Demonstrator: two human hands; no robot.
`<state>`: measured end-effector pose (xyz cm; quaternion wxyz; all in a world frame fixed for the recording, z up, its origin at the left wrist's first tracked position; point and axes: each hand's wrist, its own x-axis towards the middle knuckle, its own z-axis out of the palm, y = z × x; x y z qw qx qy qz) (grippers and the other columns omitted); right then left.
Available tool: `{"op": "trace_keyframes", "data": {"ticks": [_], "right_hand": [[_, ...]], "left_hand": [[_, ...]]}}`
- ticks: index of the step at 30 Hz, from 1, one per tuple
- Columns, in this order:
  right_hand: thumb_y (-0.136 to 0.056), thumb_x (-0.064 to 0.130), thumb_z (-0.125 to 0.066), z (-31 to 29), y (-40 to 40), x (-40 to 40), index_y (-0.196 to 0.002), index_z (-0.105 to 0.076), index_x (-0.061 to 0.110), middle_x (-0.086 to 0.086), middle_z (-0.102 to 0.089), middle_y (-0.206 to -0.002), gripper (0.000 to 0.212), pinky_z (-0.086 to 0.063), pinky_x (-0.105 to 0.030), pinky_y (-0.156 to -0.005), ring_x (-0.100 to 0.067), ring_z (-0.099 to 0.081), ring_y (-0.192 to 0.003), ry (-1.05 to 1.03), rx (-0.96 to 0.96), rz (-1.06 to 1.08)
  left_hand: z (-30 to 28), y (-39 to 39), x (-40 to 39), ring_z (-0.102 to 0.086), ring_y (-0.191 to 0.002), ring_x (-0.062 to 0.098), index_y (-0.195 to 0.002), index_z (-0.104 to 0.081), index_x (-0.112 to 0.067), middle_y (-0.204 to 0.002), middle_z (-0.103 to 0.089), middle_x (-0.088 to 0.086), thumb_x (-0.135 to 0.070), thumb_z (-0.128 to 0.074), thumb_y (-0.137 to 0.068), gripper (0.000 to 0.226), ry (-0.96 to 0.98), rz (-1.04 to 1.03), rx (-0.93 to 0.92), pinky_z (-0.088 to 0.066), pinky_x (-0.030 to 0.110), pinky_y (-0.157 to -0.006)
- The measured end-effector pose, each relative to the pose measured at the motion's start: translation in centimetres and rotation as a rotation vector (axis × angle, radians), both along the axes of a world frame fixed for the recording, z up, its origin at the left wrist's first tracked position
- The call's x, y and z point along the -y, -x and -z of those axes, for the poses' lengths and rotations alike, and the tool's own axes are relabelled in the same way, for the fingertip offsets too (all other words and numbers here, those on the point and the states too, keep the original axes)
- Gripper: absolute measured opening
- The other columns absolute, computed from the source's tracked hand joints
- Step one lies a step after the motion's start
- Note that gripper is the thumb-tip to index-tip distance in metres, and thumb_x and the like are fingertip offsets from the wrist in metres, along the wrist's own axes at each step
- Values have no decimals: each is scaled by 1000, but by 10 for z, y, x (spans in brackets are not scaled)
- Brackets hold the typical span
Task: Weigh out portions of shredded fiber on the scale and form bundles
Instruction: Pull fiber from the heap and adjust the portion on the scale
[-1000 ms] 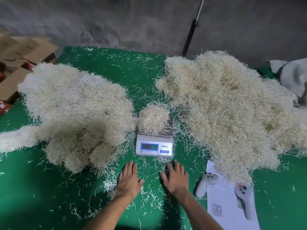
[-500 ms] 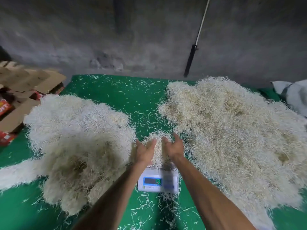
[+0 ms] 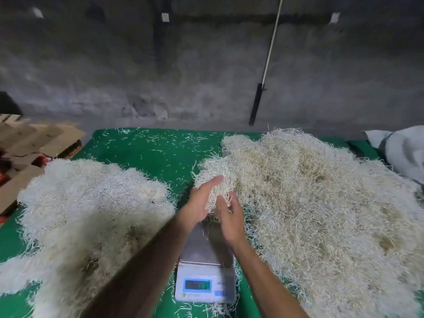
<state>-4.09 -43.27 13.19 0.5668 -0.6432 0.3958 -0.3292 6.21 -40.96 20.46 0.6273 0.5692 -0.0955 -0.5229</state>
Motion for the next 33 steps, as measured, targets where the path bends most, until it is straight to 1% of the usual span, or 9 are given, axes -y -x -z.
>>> {"op": "trace_keyframes", "data": {"ticks": [4, 6, 9, 13, 16, 19, 26, 29, 33], "right_hand": [[-86, 88, -43, -26, 11, 14, -149, -23, 56, 29, -47, -139, 73, -42, -26, -96, 10, -51, -122, 178, -50, 115], [-90, 86, -32, -44, 15, 29, -155, -23, 41, 6, -60, -133, 80, -50, -22, -88, 9, -60, -108, 230, -78, 130], [-103, 68, -23, -73, 11, 50, -135, -50, 14, 2, -62, -72, 68, -47, -22, -54, 6, -55, -53, 239, -44, 199], [-108, 50, -35, -79, 10, 57, -102, -59, 20, 4, -62, -103, 39, -55, -27, -81, -10, -60, -81, -44, 276, 375], [-108, 12, -43, -32, 28, 47, -145, -53, 23, 5, -54, -146, 40, -54, -18, -69, -9, -65, -77, -275, 241, 451], [-101, -12, -39, 24, 50, 32, -155, -41, 21, -1, -43, -159, 64, -34, -17, -40, -7, -37, -48, -483, 121, 482], [-109, 21, -48, -15, 48, 56, -102, -62, 7, -14, -63, -91, 21, -62, -36, -71, -18, -68, -70, -655, 393, 303], [-105, 28, -56, -67, 38, 80, -99, -60, 4, -13, -66, -88, 25, -59, -36, -82, -6, -65, -80, -424, 432, 188], [-95, 23, -72, -84, 43, 82, -107, -70, 14, 1, -66, -73, 14, -46, -24, -52, -9, -49, -54, -299, 413, 80]], "left_hand": [[-27, -5, 37, -20, -151, 26, -154, -37, -32, -166, -16, -1, -65, -87, -53, 117, 51, -82, 116, -19, 57, -121], [-32, -1, 43, -23, -150, 25, -151, -41, -31, -166, -19, 0, -54, -83, -67, 96, 78, -2, 135, -20, 53, -121], [-28, 18, 47, -34, -146, 27, -144, -51, -27, -160, -35, 4, -51, -77, -70, 82, 80, 97, 62, -27, 52, -120], [-53, 25, 54, -40, -143, 34, -150, -42, -17, -153, -42, 4, -46, -67, -88, 73, 155, -56, -72, -34, 43, -114], [-99, 0, 70, -37, -145, 34, -156, -32, -16, -160, -34, 14, -43, -63, -92, 76, 234, -130, -54, -29, 45, -120], [-143, -11, 79, -25, -150, 31, -161, -18, -21, -166, -21, 10, -48, -66, -88, 91, 226, -123, 133, -22, 51, -123], [-95, 13, 64, -10, -154, 26, -161, -9, -33, -168, -1, -1, -79, -76, -61, 129, -27, 248, 497, -16, 55, -123], [-29, 28, 39, -29, -149, 32, -157, -29, -26, -165, -22, 10, -65, -75, -77, 100, -36, 410, 243, -24, 56, -121], [5, 34, 24, -64, -107, 32, -124, -68, -9, -130, -65, 21, -36, -82, -77, 56, 147, 115, -271, -49, 43, -101]]}}
